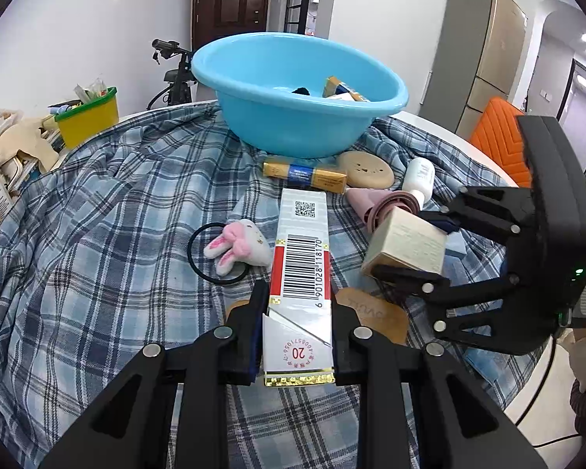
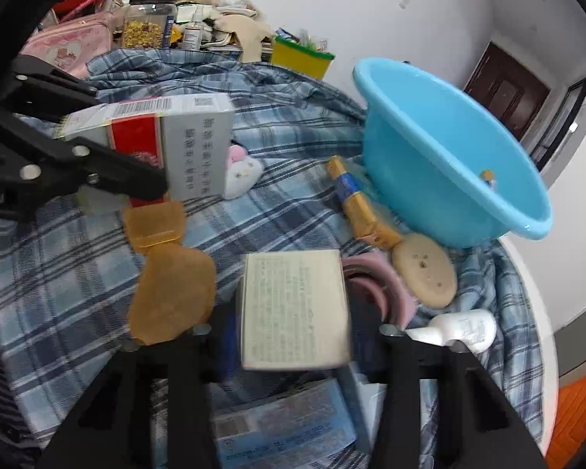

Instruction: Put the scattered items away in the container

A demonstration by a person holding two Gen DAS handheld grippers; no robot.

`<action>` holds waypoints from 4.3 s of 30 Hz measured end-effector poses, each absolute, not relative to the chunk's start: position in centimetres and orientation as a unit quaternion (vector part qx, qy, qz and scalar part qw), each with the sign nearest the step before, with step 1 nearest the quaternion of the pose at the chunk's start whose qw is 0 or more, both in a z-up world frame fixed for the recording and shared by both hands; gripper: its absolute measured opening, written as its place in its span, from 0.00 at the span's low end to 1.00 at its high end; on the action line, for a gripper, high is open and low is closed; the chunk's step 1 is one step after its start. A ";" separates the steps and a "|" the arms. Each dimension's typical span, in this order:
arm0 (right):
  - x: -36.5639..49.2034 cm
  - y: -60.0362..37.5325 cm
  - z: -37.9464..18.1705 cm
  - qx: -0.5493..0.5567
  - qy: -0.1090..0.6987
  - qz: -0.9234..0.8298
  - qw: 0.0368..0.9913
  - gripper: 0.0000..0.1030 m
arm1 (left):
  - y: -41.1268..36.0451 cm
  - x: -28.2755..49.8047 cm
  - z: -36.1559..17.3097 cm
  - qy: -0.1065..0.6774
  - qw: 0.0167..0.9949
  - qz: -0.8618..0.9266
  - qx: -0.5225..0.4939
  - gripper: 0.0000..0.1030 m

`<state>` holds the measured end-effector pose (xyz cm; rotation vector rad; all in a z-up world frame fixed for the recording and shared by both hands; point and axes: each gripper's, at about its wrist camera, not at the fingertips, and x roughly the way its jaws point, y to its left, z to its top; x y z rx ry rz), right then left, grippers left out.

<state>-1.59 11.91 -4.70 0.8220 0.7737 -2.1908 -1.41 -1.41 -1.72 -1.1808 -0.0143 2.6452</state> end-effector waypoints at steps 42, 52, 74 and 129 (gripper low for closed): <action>1.5 18.7 11.1 0.188 0.033 -0.980 0.063 0.40 | 1.3 -2.4 10.2 -0.004 0.090 0.958 -0.271 0.25; 3.8 18.5 17.2 0.100 0.033 -0.992 0.068 0.40 | 0.4 -0.6 18.2 0.020 0.056 0.983 -0.174 0.25; 0.8 17.1 16.1 0.110 0.047 -0.988 0.101 0.40 | 1.2 -3.1 17.1 -0.001 0.096 0.979 -0.180 0.25; -26.5 15.4 24.5 0.283 0.029 -0.954 0.091 0.39 | 2.9 -32.6 25.2 0.030 0.034 0.954 -0.297 0.25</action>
